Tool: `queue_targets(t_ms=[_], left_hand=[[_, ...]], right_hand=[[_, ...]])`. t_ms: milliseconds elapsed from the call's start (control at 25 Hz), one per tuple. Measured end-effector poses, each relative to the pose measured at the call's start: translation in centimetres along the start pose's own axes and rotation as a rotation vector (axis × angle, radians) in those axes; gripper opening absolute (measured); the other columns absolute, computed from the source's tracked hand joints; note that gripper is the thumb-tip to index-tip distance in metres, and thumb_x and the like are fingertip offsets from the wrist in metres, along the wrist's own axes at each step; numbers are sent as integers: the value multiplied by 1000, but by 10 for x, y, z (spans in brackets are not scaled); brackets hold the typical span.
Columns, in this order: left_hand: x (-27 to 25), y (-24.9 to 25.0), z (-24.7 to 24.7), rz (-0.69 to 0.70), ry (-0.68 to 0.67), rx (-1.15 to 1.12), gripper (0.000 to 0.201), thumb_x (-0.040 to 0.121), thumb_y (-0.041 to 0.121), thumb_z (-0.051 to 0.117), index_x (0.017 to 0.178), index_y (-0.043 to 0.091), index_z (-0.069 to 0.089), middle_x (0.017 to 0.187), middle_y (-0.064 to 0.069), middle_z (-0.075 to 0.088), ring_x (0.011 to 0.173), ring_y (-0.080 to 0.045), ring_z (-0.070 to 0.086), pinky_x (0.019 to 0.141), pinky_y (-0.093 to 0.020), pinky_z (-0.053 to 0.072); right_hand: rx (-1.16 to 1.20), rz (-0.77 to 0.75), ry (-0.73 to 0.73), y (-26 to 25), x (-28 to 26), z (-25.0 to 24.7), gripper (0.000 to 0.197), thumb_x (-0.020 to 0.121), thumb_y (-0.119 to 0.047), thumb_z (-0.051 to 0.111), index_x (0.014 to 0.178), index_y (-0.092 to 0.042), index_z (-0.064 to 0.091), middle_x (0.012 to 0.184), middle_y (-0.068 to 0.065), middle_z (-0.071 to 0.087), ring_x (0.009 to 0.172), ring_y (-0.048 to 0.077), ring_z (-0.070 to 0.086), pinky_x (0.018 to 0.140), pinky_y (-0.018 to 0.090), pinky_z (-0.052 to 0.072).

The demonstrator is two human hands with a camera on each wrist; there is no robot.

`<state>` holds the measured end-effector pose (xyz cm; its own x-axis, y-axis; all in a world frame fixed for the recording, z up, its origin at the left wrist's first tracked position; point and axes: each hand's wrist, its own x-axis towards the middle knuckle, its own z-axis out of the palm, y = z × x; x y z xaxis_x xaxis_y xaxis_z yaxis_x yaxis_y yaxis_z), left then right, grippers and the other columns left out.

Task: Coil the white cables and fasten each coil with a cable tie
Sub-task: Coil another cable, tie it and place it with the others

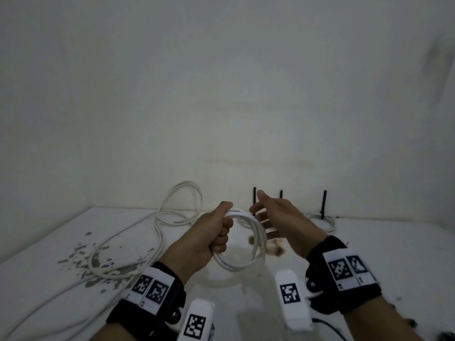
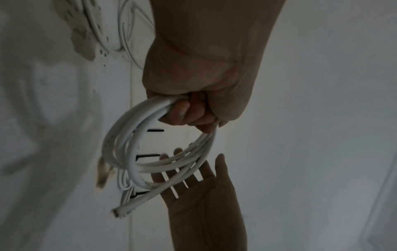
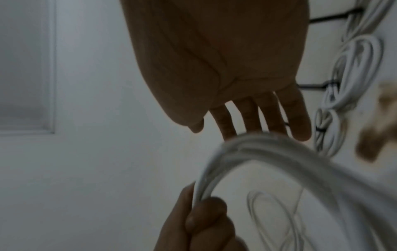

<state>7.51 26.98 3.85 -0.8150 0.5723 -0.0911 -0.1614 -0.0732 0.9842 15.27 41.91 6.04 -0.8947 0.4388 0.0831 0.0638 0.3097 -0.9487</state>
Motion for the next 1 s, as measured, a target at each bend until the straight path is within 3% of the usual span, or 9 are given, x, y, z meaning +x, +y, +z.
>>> queue_targets(t_ms=[120,240,400,560,640,760,840,1000], left_hand=[[1,-7,20,-19,-32,-8,48,96,41,52,56,22,34,51,6,18,41,-11,14,39,-22,16],[6,-9,47,-17,-84,-16,48,97,42,50,57,22,34,50,7,19,40,-10,15,38,-22,18],[15,-12,95,-43,-142,-41,48,98,41,48,55,23,35,47,8,19,37,-9,15,37,-21,19],[15,-19,141,-84,-183,-62,47,97,39,47,55,22,34,46,9,18,35,-8,14,35,-20,19],[13,-22,155,-107,-194,-66,47,96,40,48,54,22,35,46,9,18,35,-9,14,36,-21,20],[11,-27,169,-131,-211,-44,49,95,41,50,52,22,37,46,9,19,35,-9,15,38,-22,20],[9,-27,175,-146,-219,-29,48,94,41,50,52,22,36,46,8,18,35,-9,15,38,-22,20],[5,-30,182,-169,-230,-37,45,95,40,49,56,21,36,47,8,18,36,-9,15,40,-23,19]], right_hand=[[-277,21,23,6,-14,-63,50,102,-52,41,95,-10,67,79,6,69,67,20,63,63,31,49],[-698,141,-136,18,-41,-120,46,102,-47,45,92,-10,69,75,3,68,57,17,62,51,26,48],[-1137,297,-334,31,-84,-160,39,96,-47,56,94,-11,71,70,-3,66,50,11,58,45,19,43],[-1328,349,-374,60,-109,-159,44,90,-51,65,76,-9,58,70,0,58,55,14,51,64,26,47],[-1340,347,-329,75,-113,-153,39,88,-49,68,85,-13,55,86,4,59,67,19,53,71,29,47],[-1281,328,-257,85,-113,-150,28,90,-36,67,101,-12,57,101,8,60,69,20,52,71,29,46],[-1283,314,-234,87,-116,-151,28,91,-30,64,108,-9,57,110,10,60,80,23,54,72,30,45],[-1338,286,-176,84,-121,-152,30,93,-31,60,111,-8,57,100,6,53,82,24,52,71,31,44]])
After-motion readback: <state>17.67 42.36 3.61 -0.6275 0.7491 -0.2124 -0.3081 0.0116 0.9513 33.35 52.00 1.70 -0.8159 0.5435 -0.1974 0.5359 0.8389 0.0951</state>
